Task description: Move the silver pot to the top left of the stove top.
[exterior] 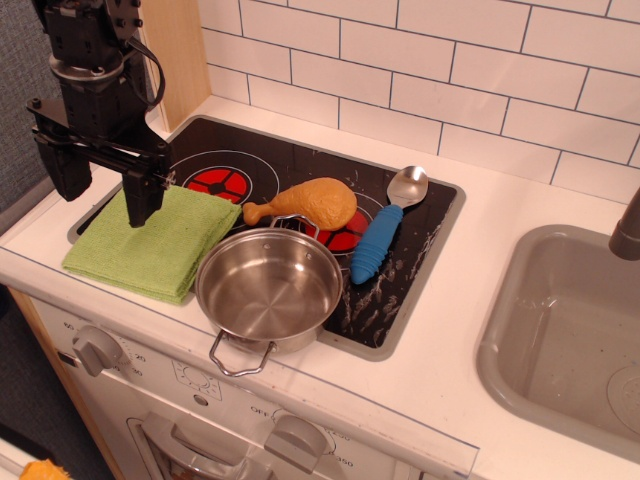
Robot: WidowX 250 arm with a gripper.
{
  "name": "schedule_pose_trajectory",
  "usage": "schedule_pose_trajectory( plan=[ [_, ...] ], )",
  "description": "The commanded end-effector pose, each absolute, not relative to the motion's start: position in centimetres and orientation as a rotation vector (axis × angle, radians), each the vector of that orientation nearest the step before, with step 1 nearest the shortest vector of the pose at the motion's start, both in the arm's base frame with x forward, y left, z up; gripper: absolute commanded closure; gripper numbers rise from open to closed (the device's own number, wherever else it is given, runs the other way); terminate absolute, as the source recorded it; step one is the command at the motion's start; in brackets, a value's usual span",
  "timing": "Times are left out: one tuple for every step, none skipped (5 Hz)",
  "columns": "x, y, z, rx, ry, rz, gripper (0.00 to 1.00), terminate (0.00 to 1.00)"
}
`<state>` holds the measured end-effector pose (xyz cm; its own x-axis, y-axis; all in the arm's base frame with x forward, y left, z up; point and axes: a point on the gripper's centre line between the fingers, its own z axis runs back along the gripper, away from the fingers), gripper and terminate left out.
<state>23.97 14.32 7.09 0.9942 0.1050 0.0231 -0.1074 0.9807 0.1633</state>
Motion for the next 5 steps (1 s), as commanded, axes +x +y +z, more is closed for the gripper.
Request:
schedule_pose_trajectory(
  plan=[
    [24.0,14.3,7.1,0.165,-0.014,0.107,0.00,0.00],
    [24.1,11.3,8.1,0.184,-0.047,0.052,0.00,0.00],
    [23.7,7.8,8.7,0.177,-0.084,-0.009,0.00,0.00],
    [23.7,6.3,7.2,0.118,-0.069,-0.023,0.00,0.00],
    [24.1,6.4,4.3,0.087,0.001,0.004,0.00,0.00]
  ],
)
